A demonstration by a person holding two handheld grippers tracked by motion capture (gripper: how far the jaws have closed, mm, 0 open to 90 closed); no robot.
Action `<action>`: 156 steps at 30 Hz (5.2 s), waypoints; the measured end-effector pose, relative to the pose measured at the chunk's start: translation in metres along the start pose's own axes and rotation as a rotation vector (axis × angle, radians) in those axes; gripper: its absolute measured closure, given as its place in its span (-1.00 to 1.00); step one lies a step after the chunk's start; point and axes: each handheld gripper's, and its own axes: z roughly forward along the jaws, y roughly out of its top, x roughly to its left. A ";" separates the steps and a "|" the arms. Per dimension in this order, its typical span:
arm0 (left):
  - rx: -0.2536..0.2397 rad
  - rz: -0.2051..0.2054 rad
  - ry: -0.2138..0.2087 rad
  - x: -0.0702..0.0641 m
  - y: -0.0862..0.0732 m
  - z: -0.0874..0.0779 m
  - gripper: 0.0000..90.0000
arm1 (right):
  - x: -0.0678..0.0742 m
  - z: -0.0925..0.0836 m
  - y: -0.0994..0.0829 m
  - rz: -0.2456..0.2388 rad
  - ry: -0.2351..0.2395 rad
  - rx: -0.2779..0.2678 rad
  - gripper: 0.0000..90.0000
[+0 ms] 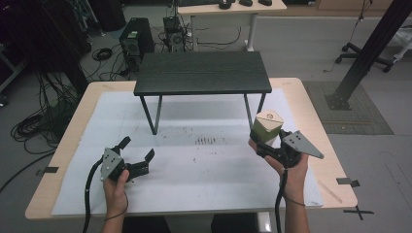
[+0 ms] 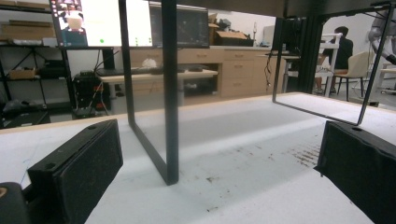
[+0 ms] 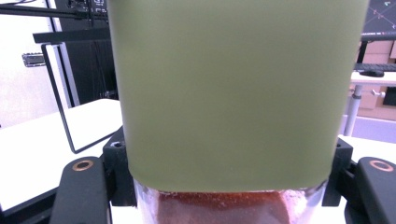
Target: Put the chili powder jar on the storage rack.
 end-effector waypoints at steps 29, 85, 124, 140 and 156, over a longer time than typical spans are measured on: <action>0.000 0.000 0.000 0.000 0.000 0.000 -0.99 | 0.009 0.028 0.068 -0.012 0.076 -0.017 -0.34; 0.000 -0.001 -0.001 0.000 0.000 0.000 -0.99 | -0.024 0.118 0.144 0.000 0.055 0.004 -0.34; 0.000 0.000 -0.001 0.000 0.000 0.000 -0.99 | -0.034 0.145 0.131 -0.022 0.033 0.011 -0.34; -0.001 0.000 -0.001 0.000 0.000 0.000 -0.99 | -0.033 0.145 0.128 -0.025 0.034 -0.007 -0.34; -0.001 0.000 -0.001 0.000 0.000 0.000 -0.99 | -0.033 0.145 0.127 -0.026 0.035 -0.018 -0.34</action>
